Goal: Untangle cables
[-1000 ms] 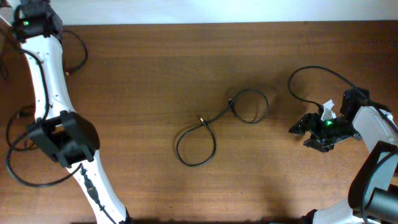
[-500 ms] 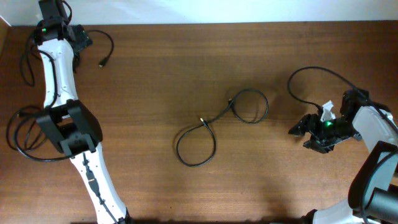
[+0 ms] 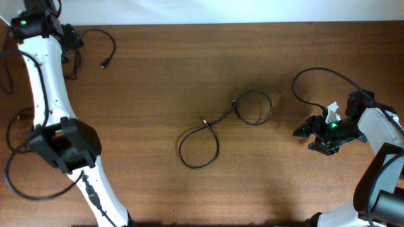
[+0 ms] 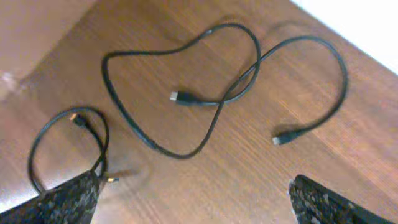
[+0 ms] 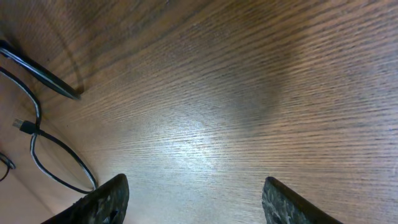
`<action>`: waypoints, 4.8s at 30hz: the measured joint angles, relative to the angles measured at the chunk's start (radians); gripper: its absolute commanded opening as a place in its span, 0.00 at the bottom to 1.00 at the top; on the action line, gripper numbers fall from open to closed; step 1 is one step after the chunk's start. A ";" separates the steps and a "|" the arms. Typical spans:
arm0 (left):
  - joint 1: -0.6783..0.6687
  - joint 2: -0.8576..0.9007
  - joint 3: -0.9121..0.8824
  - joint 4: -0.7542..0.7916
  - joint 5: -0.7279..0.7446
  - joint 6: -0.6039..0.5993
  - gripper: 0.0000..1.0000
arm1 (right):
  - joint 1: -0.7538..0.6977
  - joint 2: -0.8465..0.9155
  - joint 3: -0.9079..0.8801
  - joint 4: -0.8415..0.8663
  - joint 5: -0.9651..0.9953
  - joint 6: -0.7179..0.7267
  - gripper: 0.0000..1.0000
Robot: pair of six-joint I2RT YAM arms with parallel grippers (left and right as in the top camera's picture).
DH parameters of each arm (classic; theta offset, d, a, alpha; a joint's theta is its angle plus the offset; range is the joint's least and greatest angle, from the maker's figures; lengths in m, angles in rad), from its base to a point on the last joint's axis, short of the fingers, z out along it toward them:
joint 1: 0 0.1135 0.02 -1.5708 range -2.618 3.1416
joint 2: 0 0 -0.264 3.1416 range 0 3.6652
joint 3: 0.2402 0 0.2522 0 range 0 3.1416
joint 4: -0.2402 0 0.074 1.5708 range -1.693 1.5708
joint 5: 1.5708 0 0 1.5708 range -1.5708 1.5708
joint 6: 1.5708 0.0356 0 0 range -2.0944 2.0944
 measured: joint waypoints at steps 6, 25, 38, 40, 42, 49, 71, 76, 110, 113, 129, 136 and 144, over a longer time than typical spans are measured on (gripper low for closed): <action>-0.111 -0.082 0.001 -0.127 0.072 0.085 0.99 | 0.000 0.000 0.000 0.008 0.000 -0.034 0.68; -0.817 -0.079 -0.450 0.127 0.515 0.710 0.99 | 0.000 0.000 -0.001 0.008 0.000 -0.055 0.69; -0.946 -0.074 -0.759 0.618 0.510 0.713 0.99 | 0.000 0.000 -0.001 0.008 0.000 -0.056 0.69; -0.946 -0.074 -0.773 0.644 0.487 0.713 0.99 | 0.000 0.000 -0.001 0.008 0.000 -0.055 0.69; -0.946 -0.074 -0.776 0.674 0.443 0.713 0.99 | 0.000 0.000 -0.001 0.008 0.000 -0.056 0.69; -0.946 -0.040 -0.777 0.740 0.389 0.694 0.94 | 0.000 0.000 -0.001 0.012 0.000 -0.055 0.69; -0.946 -0.404 -0.787 0.605 0.061 0.641 0.00 | 0.000 0.000 -0.001 0.012 0.000 -0.055 0.69; -0.946 -0.517 -0.787 0.497 -0.169 0.639 0.00 | 0.000 0.000 -0.001 0.013 0.000 -0.055 0.69; 0.157 -0.857 -0.788 -0.130 -0.254 -0.569 0.00 | 0.000 0.000 -0.002 0.020 0.000 -0.056 0.69; 0.175 -0.857 -0.788 -0.146 -0.278 -0.601 0.00 | 0.000 0.000 -0.005 0.020 0.000 -0.055 0.69; 0.517 -0.859 -0.788 -0.301 -0.366 -0.856 0.00 | 0.000 0.000 -0.007 0.021 0.004 -0.056 0.69; 0.543 -0.858 -0.788 -0.290 -0.287 -0.861 0.00 | 0.000 0.000 -0.007 0.024 0.008 -0.056 0.69; 0.543 -0.713 -0.788 -0.318 -0.207 -0.871 0.18 | 0.000 0.000 -0.007 0.024 0.008 -0.056 0.69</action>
